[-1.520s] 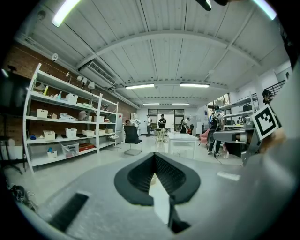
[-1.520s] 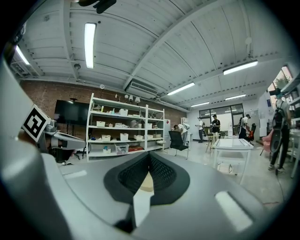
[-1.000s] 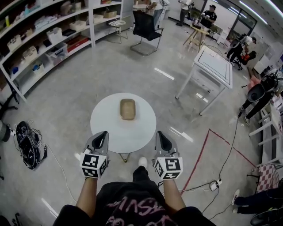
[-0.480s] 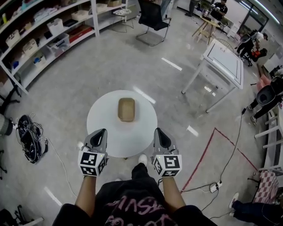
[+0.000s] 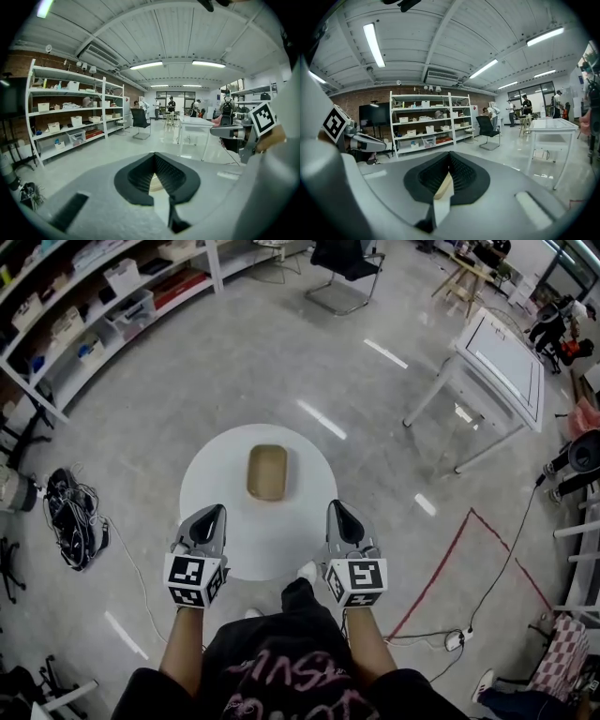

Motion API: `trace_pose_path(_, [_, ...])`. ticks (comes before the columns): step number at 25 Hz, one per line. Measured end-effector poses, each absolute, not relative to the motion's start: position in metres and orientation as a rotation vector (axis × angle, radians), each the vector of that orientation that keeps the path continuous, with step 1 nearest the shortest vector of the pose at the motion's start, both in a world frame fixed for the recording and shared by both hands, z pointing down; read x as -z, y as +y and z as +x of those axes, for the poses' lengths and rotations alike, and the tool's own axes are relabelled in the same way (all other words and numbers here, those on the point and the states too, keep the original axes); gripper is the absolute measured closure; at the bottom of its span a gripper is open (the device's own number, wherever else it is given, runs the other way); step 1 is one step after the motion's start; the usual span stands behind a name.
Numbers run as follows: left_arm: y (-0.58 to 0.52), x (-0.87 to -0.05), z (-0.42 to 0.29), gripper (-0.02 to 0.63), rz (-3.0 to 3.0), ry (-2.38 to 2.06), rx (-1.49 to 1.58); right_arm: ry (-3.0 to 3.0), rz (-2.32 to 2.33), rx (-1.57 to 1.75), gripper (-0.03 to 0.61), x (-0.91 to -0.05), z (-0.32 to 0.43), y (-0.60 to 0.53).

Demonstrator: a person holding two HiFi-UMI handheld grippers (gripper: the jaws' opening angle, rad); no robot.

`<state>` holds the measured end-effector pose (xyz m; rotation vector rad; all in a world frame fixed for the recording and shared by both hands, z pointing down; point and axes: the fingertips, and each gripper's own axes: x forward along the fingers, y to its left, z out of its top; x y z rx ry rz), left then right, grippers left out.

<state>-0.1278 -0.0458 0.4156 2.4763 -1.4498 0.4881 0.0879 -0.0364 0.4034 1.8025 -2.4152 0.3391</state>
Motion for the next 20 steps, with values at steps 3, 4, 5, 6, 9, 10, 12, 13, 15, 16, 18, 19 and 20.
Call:
trace_pose_path(3, [-0.059, -0.417, -0.122, 0.615, 2.45, -1.471, -0.511, -2.435, 1.772, -0.355, 0.569, -0.406, 0.094, -0.053])
trace_pose_path(4, [-0.064, -0.417, -0.119, 0.615, 2.443, -1.476, -0.516, -2.441, 1.762, -0.358, 0.569, -0.407, 0.096, -0.059])
trace_pose_path(5, [-0.068, -0.418, -0.116, 0.615, 2.437, -1.482, -0.521, -2.448, 1.751, -0.361, 0.569, -0.407, 0.097, -0.064])
trace_pose_path(6, [-0.072, -0.419, -0.113, 0.615, 2.43, -1.487, -0.525, -2.455, 1.739, -0.364, 0.569, -0.409, 0.099, -0.069])
trace_pose_path(9, [-0.08, -0.421, -0.104, 0.615, 2.406, -1.503, -0.542, -2.469, 1.707, -0.381, 0.569, -0.413, 0.107, -0.08])
trace_pose_path(10, [-0.082, -0.422, -0.1, 0.615, 2.397, -1.509, -0.548, -2.47, 1.7, -0.387, 0.569, -0.414, 0.112, -0.084])
trace_pose_path(12, [-0.087, -0.423, -0.093, 0.615, 2.38, -1.519, -0.558, -2.471, 1.692, -0.403, 0.569, -0.416, 0.122, -0.091])
trace_pose_path(13, [-0.088, -0.423, -0.09, 0.615, 2.373, -1.525, -0.563, -2.471, 1.688, -0.413, 0.569, -0.418, 0.127, -0.094])
trace_pose_path(15, [-0.091, -0.424, -0.086, 0.615, 2.358, -1.536, -0.571, -2.472, 1.678, -0.427, 0.569, -0.421, 0.135, -0.1])
trace_pose_path(16, [-0.092, -0.425, -0.084, 0.615, 2.351, -1.54, -0.576, -2.473, 1.671, -0.431, 0.569, -0.423, 0.137, -0.103])
trace_pose_path(18, [-0.093, -0.427, -0.083, 0.615, 2.339, -1.545, -0.586, -2.477, 1.654, -0.441, 0.569, -0.426, 0.139, -0.105])
trace_pose_path(19, [-0.093, -0.427, -0.083, 0.615, 2.332, -1.549, -0.589, -2.482, 1.645, -0.446, 0.569, -0.427, 0.138, -0.106])
trace_pose_path(20, [-0.093, -0.427, -0.083, 0.615, 2.325, -1.555, -0.591, -2.489, 1.634, -0.45, 0.569, -0.427, 0.137, -0.107])
